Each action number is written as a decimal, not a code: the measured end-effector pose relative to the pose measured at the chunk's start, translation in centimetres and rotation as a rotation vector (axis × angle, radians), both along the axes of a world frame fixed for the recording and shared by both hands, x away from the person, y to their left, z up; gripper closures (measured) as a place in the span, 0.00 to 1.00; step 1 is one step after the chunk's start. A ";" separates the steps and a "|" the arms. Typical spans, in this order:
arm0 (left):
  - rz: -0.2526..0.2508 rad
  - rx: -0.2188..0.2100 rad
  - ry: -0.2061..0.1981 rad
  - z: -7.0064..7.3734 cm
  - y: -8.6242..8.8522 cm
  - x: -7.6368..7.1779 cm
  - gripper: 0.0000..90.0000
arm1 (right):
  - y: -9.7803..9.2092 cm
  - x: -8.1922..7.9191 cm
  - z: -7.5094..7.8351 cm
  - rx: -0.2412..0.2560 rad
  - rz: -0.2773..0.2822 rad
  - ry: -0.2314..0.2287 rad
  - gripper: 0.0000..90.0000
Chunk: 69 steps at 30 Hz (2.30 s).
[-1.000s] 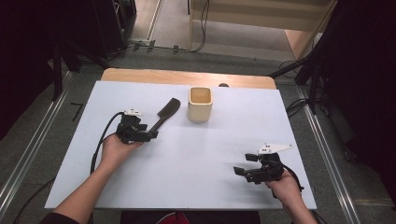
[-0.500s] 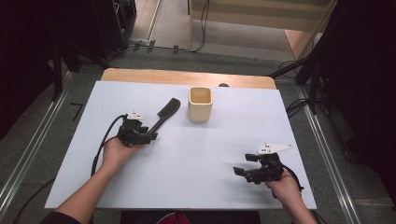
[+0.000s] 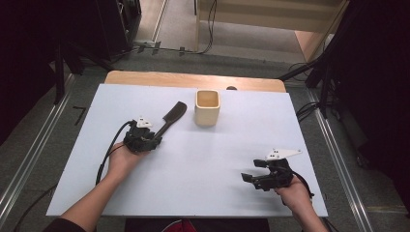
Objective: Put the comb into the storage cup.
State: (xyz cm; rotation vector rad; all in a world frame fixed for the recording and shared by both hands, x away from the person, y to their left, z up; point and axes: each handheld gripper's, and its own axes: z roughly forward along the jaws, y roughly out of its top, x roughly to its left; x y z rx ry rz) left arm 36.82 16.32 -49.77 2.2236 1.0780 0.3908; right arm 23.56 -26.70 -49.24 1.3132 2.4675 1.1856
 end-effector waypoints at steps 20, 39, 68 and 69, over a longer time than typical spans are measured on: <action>0.022 -0.045 0.021 0.0 0.1 0.0 0.82 | 0.1 0.0 0.0 -0.001 0.003 0.000 0.21; 0.074 -0.175 0.099 1.6 1.4 0.9 0.82 | 0.1 -0.2 0.0 0.035 0.019 -0.062 0.18; 0.097 -0.473 0.076 4.9 2.1 -2.6 0.82 | 5.6 0.3 3.1 0.137 -0.032 -0.002 0.16; 0.100 -0.476 0.077 4.9 2.0 -2.8 0.82 | 5.8 0.3 3.2 0.132 -0.035 -0.004 0.16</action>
